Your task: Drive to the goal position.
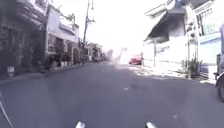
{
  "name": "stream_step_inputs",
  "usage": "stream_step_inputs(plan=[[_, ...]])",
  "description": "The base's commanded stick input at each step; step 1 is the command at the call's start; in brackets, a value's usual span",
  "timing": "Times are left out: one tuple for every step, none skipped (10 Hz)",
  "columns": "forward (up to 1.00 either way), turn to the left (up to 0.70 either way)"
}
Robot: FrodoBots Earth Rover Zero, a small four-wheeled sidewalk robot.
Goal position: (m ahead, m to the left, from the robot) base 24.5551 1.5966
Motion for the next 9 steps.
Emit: stream_step_inputs(plan=[[0.70, 0.00], [0.70, 0.00], [0.70, 0.00], [0.70, 0.00], [0.70, 0.00], [0.70, 0.00], [0.70, 0.00], [0.70, 0.00], [0.70, 0.00]])
